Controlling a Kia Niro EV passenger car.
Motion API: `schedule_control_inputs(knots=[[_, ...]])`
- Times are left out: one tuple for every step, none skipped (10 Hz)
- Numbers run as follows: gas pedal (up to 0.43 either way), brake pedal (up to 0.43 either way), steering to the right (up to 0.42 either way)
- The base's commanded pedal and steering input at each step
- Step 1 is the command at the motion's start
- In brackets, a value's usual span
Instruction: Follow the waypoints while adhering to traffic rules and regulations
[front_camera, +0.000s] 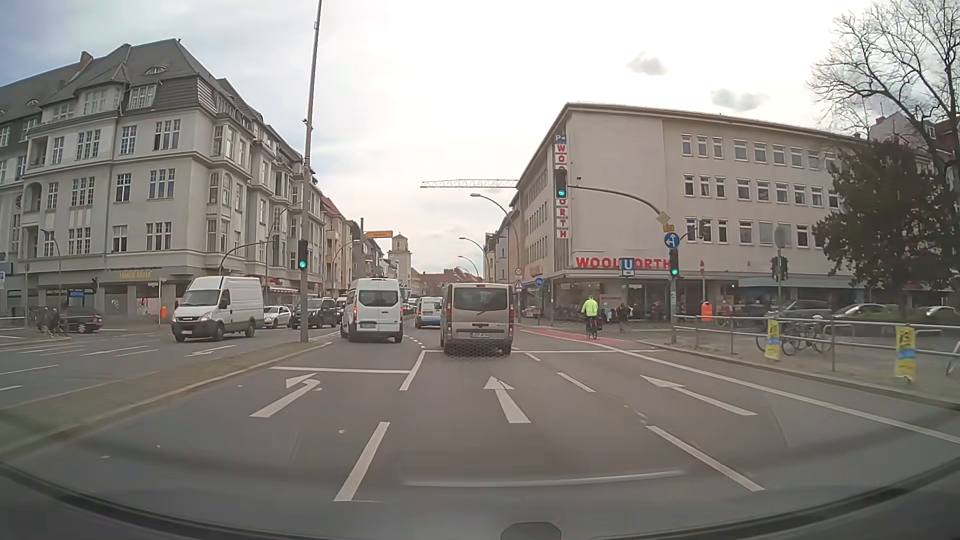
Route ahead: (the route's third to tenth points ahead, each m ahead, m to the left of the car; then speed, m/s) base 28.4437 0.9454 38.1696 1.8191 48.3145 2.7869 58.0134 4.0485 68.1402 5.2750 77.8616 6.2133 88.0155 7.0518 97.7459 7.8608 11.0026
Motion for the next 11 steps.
schedule_control_inputs(knots=[[0.000,0.000,-0.018],[0.000,0.000,-0.018],[0.000,0.000,-0.018],[0.000,0.000,-0.018],[0.000,0.000,-0.018],[0.000,0.000,-0.018],[0.000,0.000,-0.018],[0.000,0.000,-0.016],[0.000,0.000,-0.017],[0.000,0.000,-0.016],[0.000,0.000,-0.016]])
